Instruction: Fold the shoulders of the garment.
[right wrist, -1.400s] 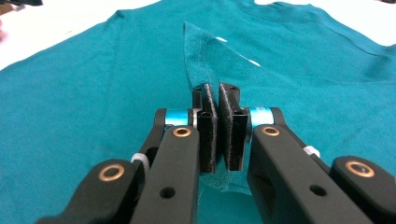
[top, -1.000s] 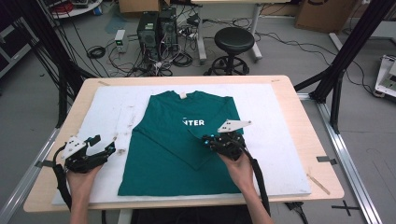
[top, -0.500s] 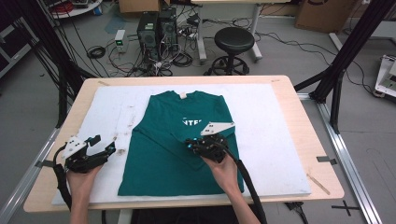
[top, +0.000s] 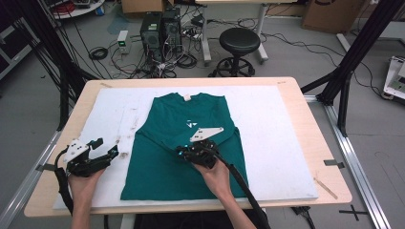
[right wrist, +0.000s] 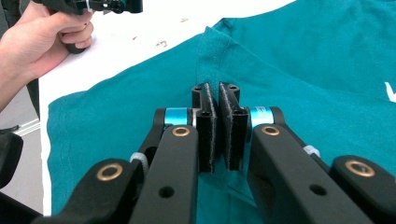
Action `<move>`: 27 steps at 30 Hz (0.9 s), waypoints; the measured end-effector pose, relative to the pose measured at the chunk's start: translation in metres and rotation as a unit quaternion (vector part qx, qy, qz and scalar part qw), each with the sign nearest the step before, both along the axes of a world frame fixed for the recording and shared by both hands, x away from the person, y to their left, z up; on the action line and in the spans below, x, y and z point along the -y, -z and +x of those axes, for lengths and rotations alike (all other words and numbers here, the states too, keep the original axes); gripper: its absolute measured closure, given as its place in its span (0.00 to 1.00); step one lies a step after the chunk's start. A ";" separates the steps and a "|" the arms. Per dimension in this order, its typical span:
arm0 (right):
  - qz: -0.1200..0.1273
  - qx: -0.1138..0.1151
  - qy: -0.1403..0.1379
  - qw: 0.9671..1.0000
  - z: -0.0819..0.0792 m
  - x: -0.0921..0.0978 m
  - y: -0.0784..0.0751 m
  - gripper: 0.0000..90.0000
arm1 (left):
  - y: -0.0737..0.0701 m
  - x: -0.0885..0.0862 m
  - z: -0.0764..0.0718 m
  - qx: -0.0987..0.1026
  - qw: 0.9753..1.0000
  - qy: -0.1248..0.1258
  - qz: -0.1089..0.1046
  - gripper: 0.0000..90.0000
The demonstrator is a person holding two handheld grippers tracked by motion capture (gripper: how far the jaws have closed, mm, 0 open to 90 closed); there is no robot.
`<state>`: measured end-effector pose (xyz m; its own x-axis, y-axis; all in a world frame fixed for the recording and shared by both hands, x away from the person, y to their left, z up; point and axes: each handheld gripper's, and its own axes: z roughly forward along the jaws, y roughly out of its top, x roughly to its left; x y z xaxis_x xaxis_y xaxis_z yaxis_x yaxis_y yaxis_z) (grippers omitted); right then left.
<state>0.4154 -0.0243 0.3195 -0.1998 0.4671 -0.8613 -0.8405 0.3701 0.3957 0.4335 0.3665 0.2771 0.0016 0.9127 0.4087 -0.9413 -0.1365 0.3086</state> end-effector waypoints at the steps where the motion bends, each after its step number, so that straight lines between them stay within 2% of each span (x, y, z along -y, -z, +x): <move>1: -0.004 -0.002 0.004 1.000 0.002 -0.003 -0.001 0.96 | 0.000 0.000 0.000 -0.001 1.000 0.001 0.000 0.34; 10: -0.015 -0.004 0.016 1.000 0.008 -0.013 0.001 0.95 | 0.000 0.000 0.000 -0.001 1.000 0.000 -0.001 0.34; 12: -0.018 -0.006 0.016 1.000 0.009 -0.013 0.001 0.92 | 0.000 0.000 0.000 -0.002 1.000 0.000 0.000 0.34; 14: -0.018 -0.006 0.002 1.000 0.007 -0.011 0.002 0.69 | 0.000 0.000 0.000 -0.001 1.000 0.001 0.000 0.34; 15: -0.008 -0.004 0.000 1.000 0.005 -0.009 0.003 0.60 | 0.000 0.000 0.000 -0.001 1.000 0.001 0.000 0.34; 19: 0.019 0.003 -0.016 1.000 -0.005 0.011 0.003 0.45 | -0.001 0.000 0.000 -0.001 1.000 0.000 0.001 0.34; 21: 0.040 0.012 -0.014 0.999 -0.010 0.026 0.001 0.47 | 0.000 0.000 0.000 -0.002 1.000 -0.001 0.000 0.34; 22: 0.040 0.012 -0.014 0.999 -0.010 0.026 0.001 0.47 | 0.000 0.000 0.000 -0.002 1.000 -0.001 0.000 0.34; 23: 0.063 0.021 -0.001 0.998 -0.014 0.044 -0.003 0.52 | 0.000 0.001 0.000 -0.001 1.000 -0.001 0.000 0.34; 24: 0.063 0.021 -0.001 0.998 -0.014 0.044 -0.003 0.52 | 0.000 0.001 0.000 -0.001 1.000 -0.001 0.000 0.34; 25: 0.094 0.027 0.013 0.995 -0.016 0.063 -0.008 0.55 | 0.000 0.001 0.000 -0.001 1.000 -0.002 0.001 0.34; 26: 0.094 0.027 0.013 0.995 -0.016 0.063 -0.008 0.55 | 0.000 0.001 0.000 -0.001 1.000 -0.002 0.000 0.34; 27: 0.131 0.033 0.028 0.990 -0.018 0.082 -0.015 0.57 | -0.001 0.001 0.000 -0.002 1.000 -0.003 0.000 0.34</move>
